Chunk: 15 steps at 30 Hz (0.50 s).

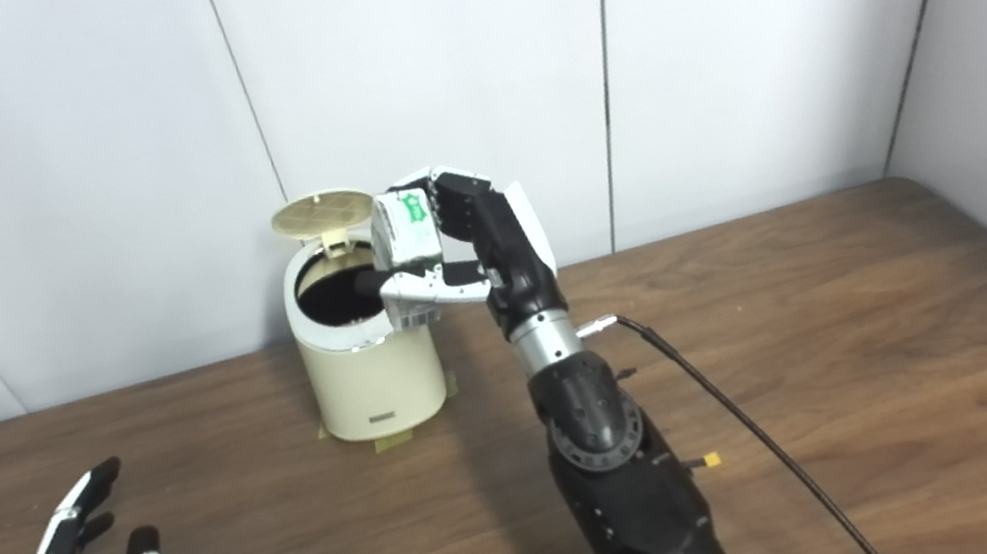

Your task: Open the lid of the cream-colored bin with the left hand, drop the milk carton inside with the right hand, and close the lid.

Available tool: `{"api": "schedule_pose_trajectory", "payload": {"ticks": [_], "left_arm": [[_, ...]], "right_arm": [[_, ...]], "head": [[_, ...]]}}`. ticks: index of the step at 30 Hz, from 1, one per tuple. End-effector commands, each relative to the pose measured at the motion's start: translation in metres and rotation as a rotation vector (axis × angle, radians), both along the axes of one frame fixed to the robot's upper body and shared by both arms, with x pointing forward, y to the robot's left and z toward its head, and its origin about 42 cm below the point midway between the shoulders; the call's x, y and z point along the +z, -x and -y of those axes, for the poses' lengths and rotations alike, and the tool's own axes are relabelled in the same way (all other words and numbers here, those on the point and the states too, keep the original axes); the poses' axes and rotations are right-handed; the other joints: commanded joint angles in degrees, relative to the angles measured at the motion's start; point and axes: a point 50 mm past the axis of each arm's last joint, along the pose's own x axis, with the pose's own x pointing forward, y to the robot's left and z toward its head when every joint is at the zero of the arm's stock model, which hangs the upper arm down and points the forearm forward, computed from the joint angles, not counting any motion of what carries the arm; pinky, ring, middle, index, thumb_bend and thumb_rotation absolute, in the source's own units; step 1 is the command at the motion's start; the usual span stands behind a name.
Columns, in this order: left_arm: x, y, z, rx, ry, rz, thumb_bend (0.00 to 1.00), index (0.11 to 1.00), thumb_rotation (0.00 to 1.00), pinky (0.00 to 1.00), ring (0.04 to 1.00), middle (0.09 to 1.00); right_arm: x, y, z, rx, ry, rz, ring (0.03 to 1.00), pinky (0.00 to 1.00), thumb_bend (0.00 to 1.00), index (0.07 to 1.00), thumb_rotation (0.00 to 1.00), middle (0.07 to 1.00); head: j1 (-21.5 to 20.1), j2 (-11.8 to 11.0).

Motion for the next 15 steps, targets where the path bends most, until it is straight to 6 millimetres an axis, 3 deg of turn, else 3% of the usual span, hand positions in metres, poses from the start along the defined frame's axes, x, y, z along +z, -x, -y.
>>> {"api": "schedule_pose_trajectory", "payload": {"ticks": [1, 15], "left_arm": [[-0.018, 0.011, 0.021, 0.011, 0.054, -0.04, 0.37, 0.862, 0.56, 0.87, 0.9, 0.884], [-0.022, 0.027, 0.026, 0.027, -0.011, -0.061, 0.38, 0.86, 0.6, 0.92, 0.888, 0.879]], "right_arm": [[0.04, -0.009, -0.012, 0.001, -0.044, 0.156, 0.458, 0.39, 0.5, 0.453, 0.0, 0.493], [0.035, -0.027, -0.037, -0.025, -0.116, 0.138, 0.455, 0.41, 0.5, 0.455, 0.0, 0.509]], "head": [[0.1, 0.0], [3.1, -2.2]]}}
